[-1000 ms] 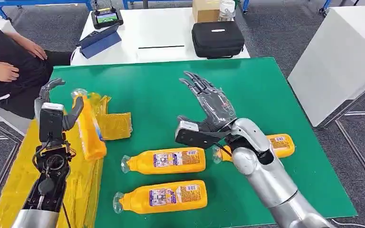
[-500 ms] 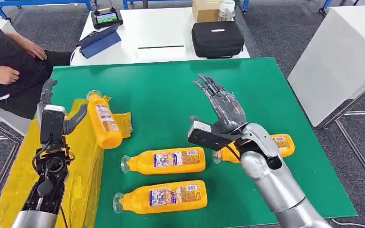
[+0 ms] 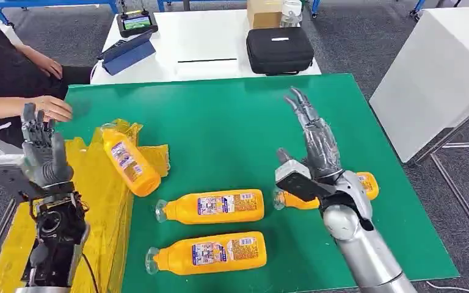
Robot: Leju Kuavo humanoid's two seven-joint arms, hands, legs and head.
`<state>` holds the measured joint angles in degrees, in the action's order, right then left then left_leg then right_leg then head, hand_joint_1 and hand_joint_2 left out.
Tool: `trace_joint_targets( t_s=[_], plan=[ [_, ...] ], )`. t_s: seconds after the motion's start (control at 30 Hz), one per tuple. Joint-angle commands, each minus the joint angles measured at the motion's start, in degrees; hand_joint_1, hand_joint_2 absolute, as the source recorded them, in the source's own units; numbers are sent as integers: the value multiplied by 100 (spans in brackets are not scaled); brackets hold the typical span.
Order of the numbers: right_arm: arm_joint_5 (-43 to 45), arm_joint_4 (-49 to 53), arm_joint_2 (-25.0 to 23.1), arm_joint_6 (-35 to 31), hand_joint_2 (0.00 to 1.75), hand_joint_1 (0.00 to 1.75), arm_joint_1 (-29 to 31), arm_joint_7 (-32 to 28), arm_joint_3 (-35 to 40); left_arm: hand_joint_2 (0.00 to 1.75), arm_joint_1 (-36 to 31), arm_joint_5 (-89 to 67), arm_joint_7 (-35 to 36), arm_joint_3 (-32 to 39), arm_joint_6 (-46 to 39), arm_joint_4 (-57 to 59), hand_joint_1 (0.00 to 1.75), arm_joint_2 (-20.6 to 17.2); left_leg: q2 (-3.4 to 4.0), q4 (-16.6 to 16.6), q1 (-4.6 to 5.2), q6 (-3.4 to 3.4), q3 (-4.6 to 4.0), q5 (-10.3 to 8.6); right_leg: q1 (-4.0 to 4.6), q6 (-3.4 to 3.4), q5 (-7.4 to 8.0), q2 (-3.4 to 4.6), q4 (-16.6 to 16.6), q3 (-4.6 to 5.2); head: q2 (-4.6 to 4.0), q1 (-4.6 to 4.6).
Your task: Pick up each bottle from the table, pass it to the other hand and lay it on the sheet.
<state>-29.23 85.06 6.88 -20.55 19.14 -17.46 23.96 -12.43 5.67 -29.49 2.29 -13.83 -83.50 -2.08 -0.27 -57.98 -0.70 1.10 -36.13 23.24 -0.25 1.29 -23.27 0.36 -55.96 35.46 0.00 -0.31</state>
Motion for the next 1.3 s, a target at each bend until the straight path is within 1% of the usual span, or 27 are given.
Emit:
trace_joint_targets(
  t_s=[0.03, 0.07, 0.1, 0.13, 0.17, 0.2, 0.23, 0.27, 0.3, 0.33, 0.37, 0.4, 0.43, 0.57, 0.67, 0.7, 0.77, 0.83, 0.9, 0.93, 0.97, 1.03, 1.07, 1.1, 1.17, 1.2, 1.3],
  plan=[
    [109, 757, 199, 271, 0, 0, -882, 168, -650, 0, 517, 188, 166, -444, 367, -1017, 0, 102, -25, 3, 1, 0, 30, 13, 1, 0, -21, -31, 5, -41, 0, 0],
    [-15, 931, 315, 604, 175, 0, -1129, 398, -821, 0, 616, 173, 177, -433, 401, -1050, 0, 127, -20, 3, 2, 0, 19, 9, 0, 0, -15, -24, 4, -27, 0, 0],
    [-97, 1009, 404, 741, 175, 0, -1318, 460, -940, 0, 678, 158, 177, -413, 406, -1043, 0, 128, -15, 3, 2, 1, 11, 7, -2, 0, -9, -18, 4, -16, 0, -2],
    [-258, 1099, 476, 805, 175, 0, -1522, 491, -1082, 0, 728, 133, 177, -385, 400, -1022, 0, 127, -26, 4, 3, 1, 26, 14, -1, 1, -19, -31, 6, -37, 0, 0],
    [-702, 1149, 703, 1225, 175, 0, -1765, 816, -1224, 0, 764, 146, 178, -302, 438, -968, 0, 137, -25, 4, 3, 1, 27, 14, -2, 1, -19, -29, 6, -36, 0, 0],
    [-868, 1145, 828, 1353, 175, 0, -1864, 875, -1324, 0, 749, 161, 181, -253, 473, -909, 0, 128, -25, 6, 0, 1, 16, 8, 1, 1, -11, -28, 10, -25, 0, -2],
    [-1010, 1098, 904, 1532, 175, 0, -1902, 917, -1451, 0, 727, 189, 183, -186, 526, -864, 0, 141, -37, 8, 3, 2, 24, 11, -2, 1, -18, -40, 11, -35, 0, 0],
    [-1325, 1010, 1140, 1884, 175, 0, -1913, 1109, -1517, 0, 706, 209, 208, -119, 608, -823, 0, 165, -32, 5, 2, 0, 13, 10, -2, 2, -14, -33, 9, -23, 0, 0],
    [-1301, 968, 1142, 1937, 175, 0, -1906, 1033, -1603, 0, 691, 204, 211, -94, 635, -807, 0, 178, -32, 4, 4, 1, 12, 10, -3, 3, -14, -33, 8, -22, 0, 0],
    [-1462, 917, 1236, 2105, 175, 0, -1887, 1129, -1587, 0, 688, 201, 226, -73, 649, -798, 0, 193, -37, 2, 5, 2, 22, 15, -4, 5, -21, -39, 7, -35, 0, 0],
    [-1796, 880, 1325, 2349, 175, 0, -1907, 1315, -1665, 0, 696, 182, 292, -30, 702, -790, 0, 237, -24, 2, 4, 1, 5, 11, -4, 3, -11, -21, 6, -15, 0, 0],
    [-1900, 861, 1371, 2412, 175, 0, -1926, 1376, -1679, 0, 701, 179, 299, -21, 711, -789, 0, 253, -27, -3, 8, 3, 33, 24, -6, 5, -25, -29, 4, -47, 0, 0],
    [-2308, 818, 1426, 2508, 175, 0, -1967, 1493, -1744, 0, 737, 145, 324, 12, 726, -822, 0, 306, -28, 1, 8, 2, 4, 14, -8, 4, -11, -18, 4, -17, 0, 0],
    [-3070, 597, 1491, 2557, 175, 0, -1918, 1661, -1742, 0, 939, 98, 345, 66, 727, -1002, 0, 409, -26, 4, 12, 2, 23, 21, -13, 3, -16, -18, 7, -32, 0, 0],
    [-3251, 257, 1516, 2587, 175, 0, -1522, 1659, -1614, 0, 822, 29, 433, 74, 709, -1055, 0, 462, -11, 1, 10, 2, 21, 23, -16, 2, -12, -3, 6, -25, 0, -2],
    [-3253, 190, 1506, 2589, 175, 0, -1447, 1658, -1608, 0, 791, 15, 464, 75, 705, -1056, 0, 470, -5, 0, 13, 0, 52, 38, -18, 0, -27, -3, 4, -56, 0, 0],
    [-3253, 190, 1506, 2589, 175, 0, -1447, 1658, -1608, 0, 791, 15, 464, 75, 705, -1056, 0, 470, -5, 0, 8, 2, 13, 19, -14, 2, -6, 3, 5, -17, 0, -4],
    [-3253, 190, 1506, 2589, 175, 0, -1447, 1658, -1608, 0, 791, 15, 464, 75, 705, -1056, 0, 470, -13, 3, 10, 2, 21, 19, -16, 2, -9, -6, 6, -26, 0, 0],
    [-3255, 202, 1500, 2588, 175, 0, -1467, 1658, -1602, 0, 779, 15, 463, 89, 702, -1031, 0, 479, -16, 3, 6, 3, 6, 10, -12, 2, -4, -6, 8, -11, 0, 0],
    [-3324, 198, 1524, 2569, 175, 0, -1442, 1680, -1570, 0, 779, 3, 476, 107, 712, -1039, 0, 506, -13, 3, 7, 3, 22, 16, -13, 2, -9, -6, 8, -27, 0, 0],
    [-3326, 159, 1564, 2573, 175, 0, -1392, 1681, -1554, 0, 777, -19, 495, 110, 740, -1054, 0, 532, -12, 2, 9, 3, 33, 22, -15, 2, -15, -7, 6, -38, 0, -2],
    [-3326, 34, 1701, 2587, 175, 0, -1304, 1673, -1536, 0, 794, -44, 515, 93, 771, -1061, 0, 567, -11, 1, 8, 4, 7, 12, -15, 3, -5, -2, 5, -12, 0, -2],
    [-3324, -45, 1797, 2594, 175, 0, -1292, 1667, -1517, 0, 803, -55, 518, 79, 786, -1049, 0, 573, -7, 0, 10, 4, 20, 18, -16, 3, -10, 0, 4, -25, 0, 0],
    [-3323, -120, 1888, 2581, 175, 0, -1275, 1624, -1481, 0, 816, -61, 517, 66, 793, -1039, 0, 572, -10, 2, 10, 5, 13, 14, -16, 4, -7, -2, 5, -18, 0, -4],
    [-3209, -509, 2033, 2607, 175, 0, -1052, 1502, -1331, 0, 754, -66, 509, 18, 821, -935, 0, 554, -13, 3, 10, 5, 24, 17, -15, 4, -9, -5, 8, -31, 0, -4],
    [-3187, -609, 2049, 2635, 175, 0, -987, 1477, -1292, 0, 729, -65, 508, 11, 818, -900, 0, 554, -14, 3, 8, 4, 12, 12, -13, 4, -5, -5, 9, -20, 0, 0],
    [-3142, -1255, 2064, 2709, 175, 0, -617, 1400, -953, 0, 577, -37, 454, -65, 845, -645, 0, 499, -4, 6, 11, 4, 26, 15, -15, 3, -5, 3, 12, -34, 0, 0]
  ],
)
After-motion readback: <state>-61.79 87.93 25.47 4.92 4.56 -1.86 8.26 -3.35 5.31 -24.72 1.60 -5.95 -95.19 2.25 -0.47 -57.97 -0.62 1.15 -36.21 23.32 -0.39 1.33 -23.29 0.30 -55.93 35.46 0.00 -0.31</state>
